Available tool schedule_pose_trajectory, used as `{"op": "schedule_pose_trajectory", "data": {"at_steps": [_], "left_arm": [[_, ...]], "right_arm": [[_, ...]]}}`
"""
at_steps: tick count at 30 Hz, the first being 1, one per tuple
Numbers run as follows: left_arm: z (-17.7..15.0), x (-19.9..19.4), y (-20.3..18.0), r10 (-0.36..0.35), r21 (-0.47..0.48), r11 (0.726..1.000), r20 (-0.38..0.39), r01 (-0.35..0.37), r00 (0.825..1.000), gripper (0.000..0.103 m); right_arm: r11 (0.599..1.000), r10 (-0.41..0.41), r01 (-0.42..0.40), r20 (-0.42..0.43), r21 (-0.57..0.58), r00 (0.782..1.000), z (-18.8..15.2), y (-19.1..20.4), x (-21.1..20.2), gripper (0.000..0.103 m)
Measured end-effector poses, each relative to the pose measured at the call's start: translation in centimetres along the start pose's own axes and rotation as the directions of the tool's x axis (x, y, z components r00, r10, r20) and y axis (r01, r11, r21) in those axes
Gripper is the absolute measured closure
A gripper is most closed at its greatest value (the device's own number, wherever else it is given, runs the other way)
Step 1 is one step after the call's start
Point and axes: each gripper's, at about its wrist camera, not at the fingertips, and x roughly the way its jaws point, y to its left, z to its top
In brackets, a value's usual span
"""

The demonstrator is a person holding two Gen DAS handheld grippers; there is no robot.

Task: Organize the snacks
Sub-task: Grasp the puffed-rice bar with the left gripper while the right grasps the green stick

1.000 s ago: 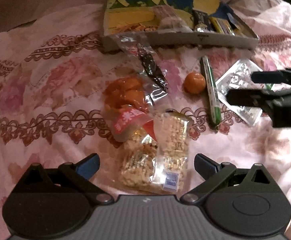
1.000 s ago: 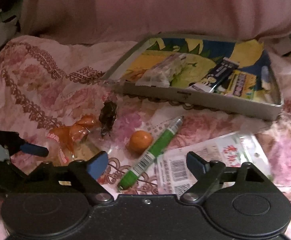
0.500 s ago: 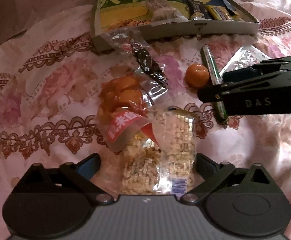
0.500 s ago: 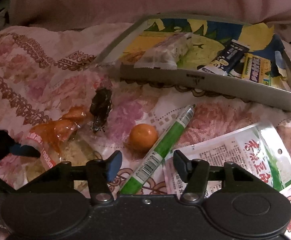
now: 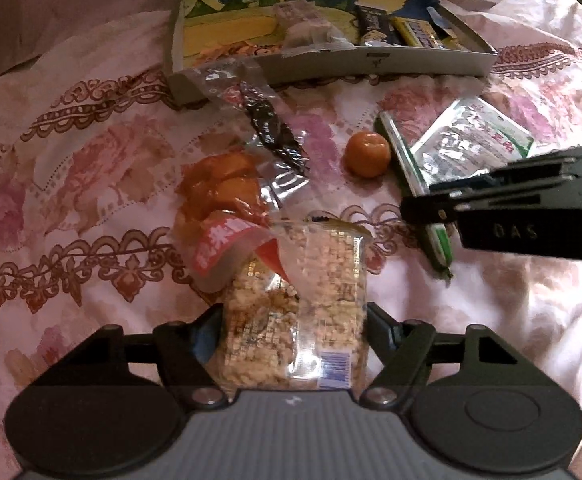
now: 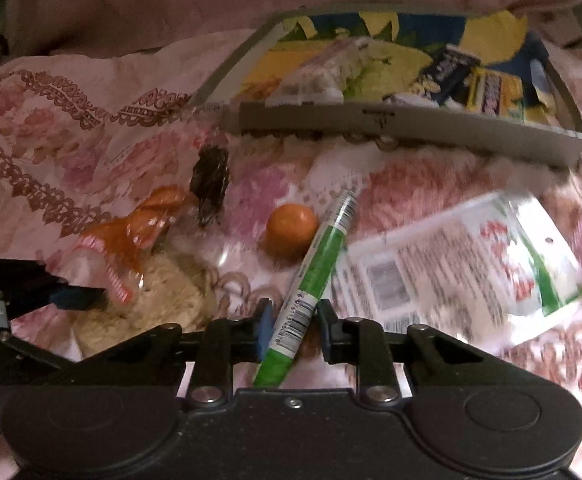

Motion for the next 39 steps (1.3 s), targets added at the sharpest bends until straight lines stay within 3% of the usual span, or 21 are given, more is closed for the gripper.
{"op": "schedule_pose_trajectory", "data": {"at_steps": [6,18,22,33,39], "left_arm": [[-0.4,-0.9,-0.9,-0.079,0.007,0.997,-0.019,0.079,0.997,0.027],[-0.3,-0.6,-1.1,-0.065,0.027,0.997,-0.038,0.066,0.997,0.027],[-0.3,-0.7,-1.1,-0.067,0.027,0.997,-0.034,0.068,0.997,0.027],[-0.4,-1.0,-0.9,-0.082,0.011,0.997,-0.018,0.082,0.996,0.028],[-0.6,-1.9,-0.8,-0.142,-0.011,0.990,0.004,0.142,0.990,0.028]], "right_arm": [[0.999,0.009,-0.007,-0.046,0.048,0.999,-1.7,-0.4,-1.3,0.080],[1.000,0.006,-0.005,-0.056,0.028,0.998,-1.3,0.2,0.1,0.069],[1.000,-0.017,0.018,-0.046,0.020,0.999,-1.4,0.1,0.0,0.080],[0.999,-0.035,0.034,0.013,0.028,0.999,-2.1,0.1,-1.7,0.083],[0.996,-0.016,0.014,0.021,0.086,1.000,-2.2,-0.6,-3.2,0.084]]}}
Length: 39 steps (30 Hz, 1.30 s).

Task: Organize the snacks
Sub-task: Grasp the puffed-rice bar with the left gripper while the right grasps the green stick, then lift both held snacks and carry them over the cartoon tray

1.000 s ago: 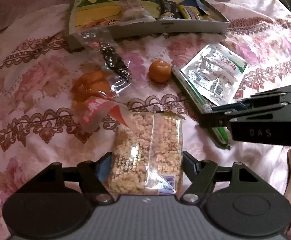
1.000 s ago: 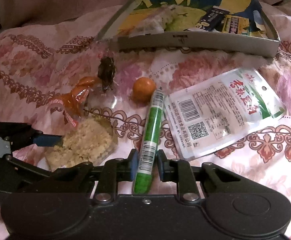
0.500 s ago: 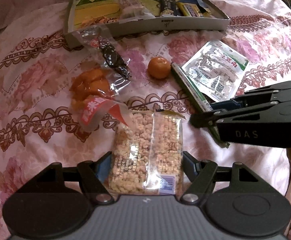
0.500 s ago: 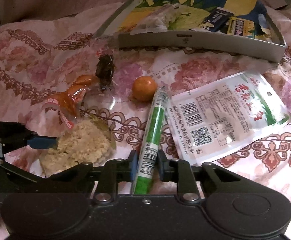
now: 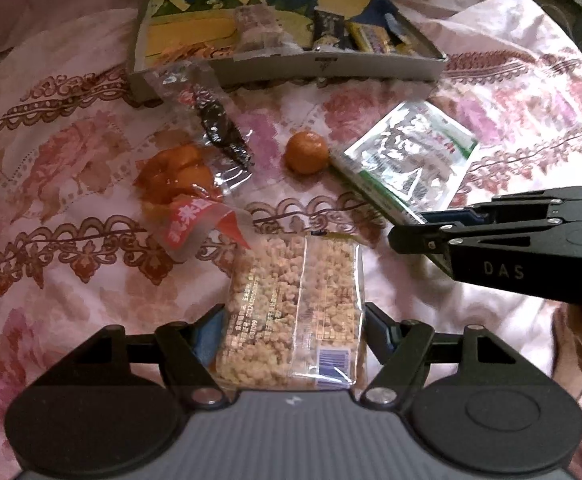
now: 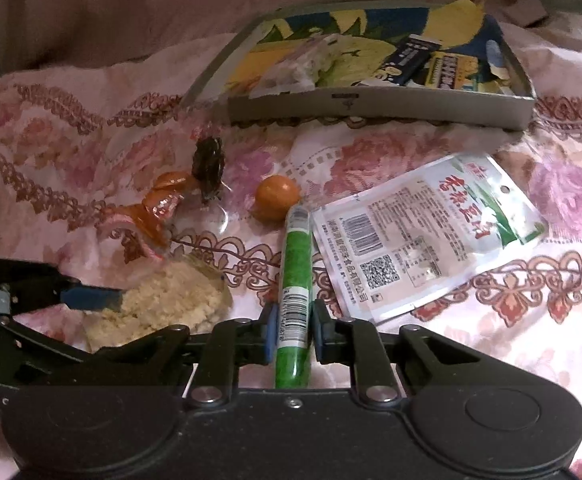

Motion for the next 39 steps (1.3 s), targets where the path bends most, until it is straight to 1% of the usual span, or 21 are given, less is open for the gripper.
{"op": "schedule_pose_trajectory", "data": {"at_steps": [3,5,9,12,14,18,24,28,32,36,39], "left_arm": [[-0.1,-0.3,-0.2,-0.028,0.001,1.000,0.007,0.028,1.000,0.028],[-0.2,-0.3,-0.5,-0.029,0.011,1.000,0.009,0.029,1.000,0.028],[-0.3,-0.4,-0.8,-0.033,0.019,0.999,0.010,0.032,0.999,0.028],[-0.4,-0.7,-0.6,-0.056,0.001,0.998,0.015,0.056,0.998,0.028],[-0.4,-0.9,-0.3,-0.072,-0.022,0.997,0.023,0.072,0.997,0.028],[-0.4,-1.4,0.0,-0.099,-0.042,0.994,0.057,0.102,0.993,0.028],[-0.3,-2.3,-0.4,-0.128,-0.028,0.991,0.111,0.132,0.985,0.028],[-0.3,-2.6,-0.4,-0.148,-0.033,0.988,0.132,0.153,0.980,0.028],[-0.3,-3.0,-0.7,-0.160,-0.025,0.986,0.158,0.166,0.974,0.028],[-0.4,-3.8,-0.9,-0.159,-0.015,0.986,0.206,0.166,0.966,0.028],[-0.4,-4.5,-0.8,-0.169,-0.022,0.984,0.242,0.179,0.955,0.028]], "right_arm": [[1.000,0.010,-0.010,-0.010,0.016,1.000,-0.2,-0.1,-0.3,0.084],[1.000,0.014,-0.014,-0.013,0.026,1.000,-0.4,-0.2,-0.5,0.084],[0.994,0.052,-0.051,-0.004,0.099,0.999,0.0,-1.2,-1.1,0.084],[0.979,0.111,-0.110,0.006,0.171,0.994,0.5,-2.2,-1.7,0.084],[0.968,0.151,-0.153,0.021,0.199,0.988,0.8,-2.7,-2.2,0.084],[0.962,0.187,-0.196,0.065,0.191,0.980,1.4,-2.7,-3.3,0.084],[0.957,0.199,-0.217,0.113,0.190,0.974,2.0,-3.1,-4.2,0.084],[0.955,0.191,-0.218,0.145,0.201,0.971,2.2,-3.6,-4.7,0.084],[0.948,0.200,-0.237,0.182,0.213,0.963,2.5,-4.1,-5.3,0.084],[0.942,0.204,-0.250,0.212,0.223,0.956,3.0,-4.6,-5.8,0.084],[0.938,0.205,-0.258,0.230,0.230,0.951,3.2,-5.1,-6.2,0.084]]}}
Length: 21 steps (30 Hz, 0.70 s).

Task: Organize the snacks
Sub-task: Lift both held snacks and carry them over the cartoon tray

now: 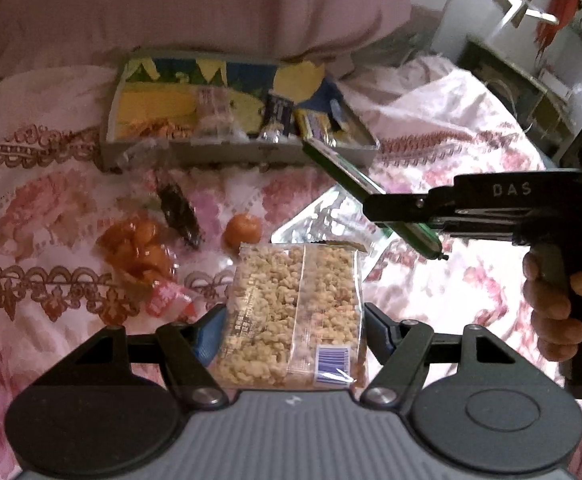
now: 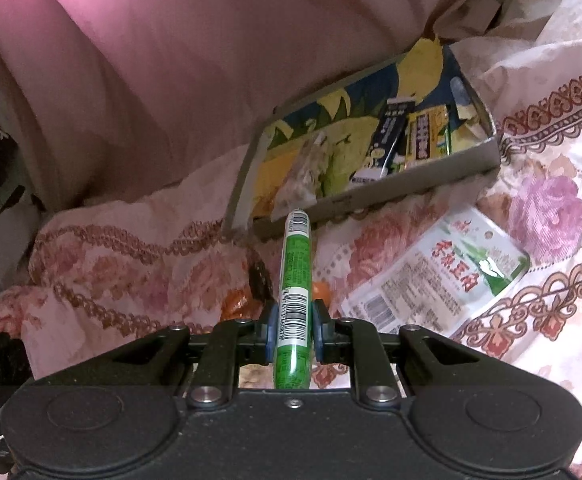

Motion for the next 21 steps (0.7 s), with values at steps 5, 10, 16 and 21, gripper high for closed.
{"op": "schedule_pose_trajectory", "data": {"at_steps": [5,10,16,21], "left_arm": [[0.8,-1.3,0.0,-0.008,-0.013,1.000,0.073,0.009,0.997,0.028],[3.4,-1.5,1.0,-0.009,-0.050,0.999,0.146,0.016,0.989,0.028],[8.0,-0.1,3.3,0.136,-0.134,0.985,0.198,-0.111,0.971,0.028],[11.8,1.4,5.7,0.223,-0.237,0.958,0.263,-0.161,0.939,0.028]], "right_arm": [[1.000,0.005,-0.006,0.017,0.016,1.000,0.7,-0.4,0.0,0.084],[0.999,0.005,-0.005,0.021,0.037,1.000,2.6,-0.9,1.0,0.084],[1.000,0.000,0.000,0.009,0.008,1.000,6.5,-0.8,2.9,0.084],[1.000,-0.021,0.021,0.020,0.007,1.000,9.4,-0.9,5.8,0.084]]}}
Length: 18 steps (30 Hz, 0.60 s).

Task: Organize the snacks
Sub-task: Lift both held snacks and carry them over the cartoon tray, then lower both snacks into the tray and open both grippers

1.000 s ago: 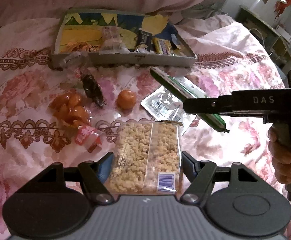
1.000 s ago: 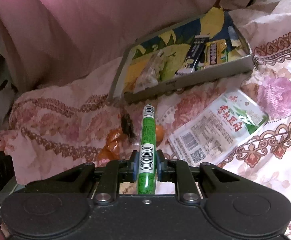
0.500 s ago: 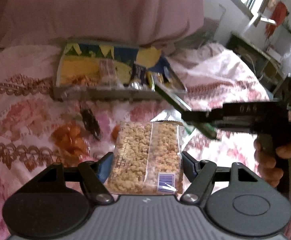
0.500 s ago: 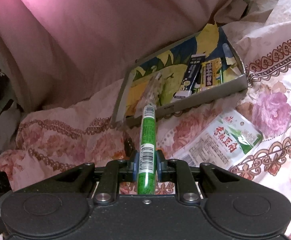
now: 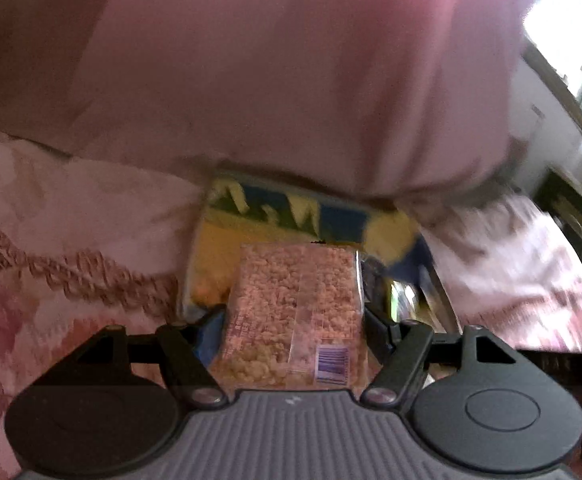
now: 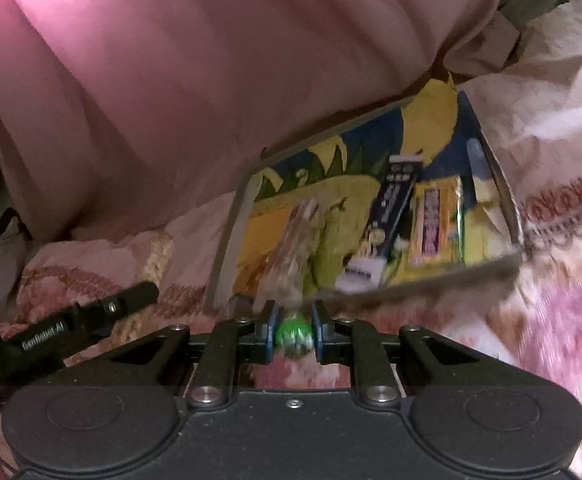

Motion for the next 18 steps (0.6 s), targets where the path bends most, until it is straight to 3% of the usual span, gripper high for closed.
{"op": "schedule_pose_trajectory", "data": {"at_steps": [3,7,18], "left_arm": [[0.9,2.2,0.5,0.018,-0.042,0.999,0.031,-0.017,0.999,0.028],[0.9,5.6,1.8,0.030,-0.109,0.994,0.010,-0.029,1.000,0.028],[-0.3,10.1,2.5,0.069,-0.058,0.996,-0.014,-0.069,0.998,0.028]], "right_arm": [[1.000,-0.011,0.011,0.002,0.025,1.000,1.1,-0.8,2.3,0.084],[0.999,-0.019,0.018,0.005,0.035,1.000,2.6,-1.8,4.7,0.084],[0.994,-0.006,-0.004,0.085,0.113,0.996,6.6,-3.3,6.9,0.084]]}}
